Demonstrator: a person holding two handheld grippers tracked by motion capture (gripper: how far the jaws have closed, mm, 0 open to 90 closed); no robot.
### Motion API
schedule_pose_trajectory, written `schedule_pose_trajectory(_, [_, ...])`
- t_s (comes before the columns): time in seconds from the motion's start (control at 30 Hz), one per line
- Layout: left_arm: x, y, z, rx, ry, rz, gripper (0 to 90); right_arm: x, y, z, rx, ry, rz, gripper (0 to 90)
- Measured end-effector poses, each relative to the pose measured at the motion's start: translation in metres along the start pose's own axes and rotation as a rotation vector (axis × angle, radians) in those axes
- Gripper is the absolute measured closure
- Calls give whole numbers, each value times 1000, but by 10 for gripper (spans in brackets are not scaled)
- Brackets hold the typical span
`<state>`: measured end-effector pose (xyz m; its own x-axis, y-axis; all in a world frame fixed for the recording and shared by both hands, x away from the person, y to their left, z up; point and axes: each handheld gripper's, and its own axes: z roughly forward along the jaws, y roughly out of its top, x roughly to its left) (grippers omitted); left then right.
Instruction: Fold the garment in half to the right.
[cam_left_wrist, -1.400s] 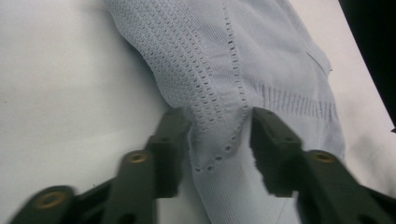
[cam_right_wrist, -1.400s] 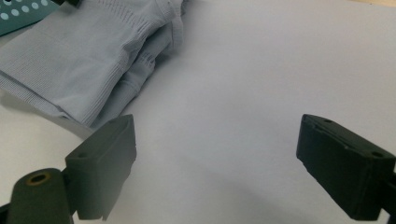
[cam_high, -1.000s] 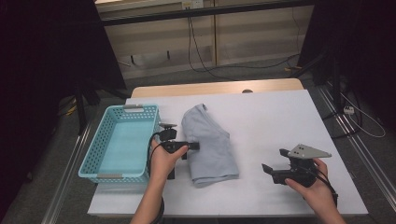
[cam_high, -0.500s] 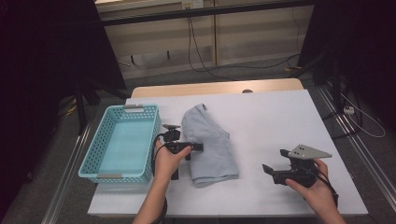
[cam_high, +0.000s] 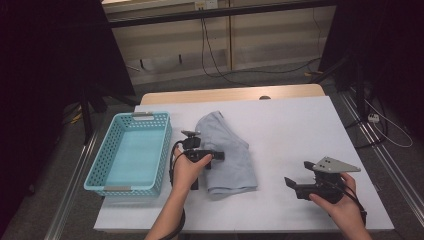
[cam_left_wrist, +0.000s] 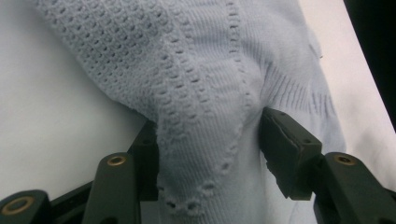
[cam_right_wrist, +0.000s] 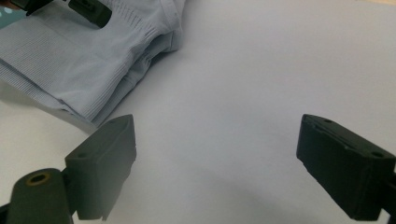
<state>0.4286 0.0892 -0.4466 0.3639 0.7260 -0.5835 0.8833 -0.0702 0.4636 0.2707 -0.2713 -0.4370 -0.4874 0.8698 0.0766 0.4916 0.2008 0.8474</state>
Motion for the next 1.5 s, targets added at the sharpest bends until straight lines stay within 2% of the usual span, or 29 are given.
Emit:
schedule_pose_trajectory(0.07, [-2,1,3,-11,-8,1,451,-1,-1,-2,0,-5,3,120])
schedule_pose_trajectory(0.2, [-6,3,9,-9,3,24,450,-2,-4,-7,0,-17,5,120])
schedule_pose_trajectory(0.33, [-10,4,17,-22,-1,26,470,-4,-6,-10,-2,-29,11,120])
schedule_pose_trajectory(0.43, [-12,4,19,-20,-3,15,491,-5,-7,-11,-3,-32,13,120])
schedule_pose_trajectory(0.47, [-11,4,19,-12,-8,24,497,-5,-7,-11,-3,-31,13,120])
schedule_pose_trajectory(0.73, [-12,4,22,-10,-24,0,627,-5,-6,-11,-6,-31,12,120])
schedule_pose_trajectory(0.87, [-15,5,21,-9,-22,10,708,-5,-6,-11,-11,-30,17,119])
schedule_pose_trajectory(1.1, [-15,7,13,-5,-36,-1,720,-4,-6,-10,-10,-22,19,120])
schedule_pose_trajectory(1.23, [-15,11,3,-11,-23,-13,723,-3,-5,-7,-10,-9,13,120])
schedule_pose_trajectory(1.5, [-9,13,-12,36,-9,-9,722,-1,-2,-2,-7,16,9,115])
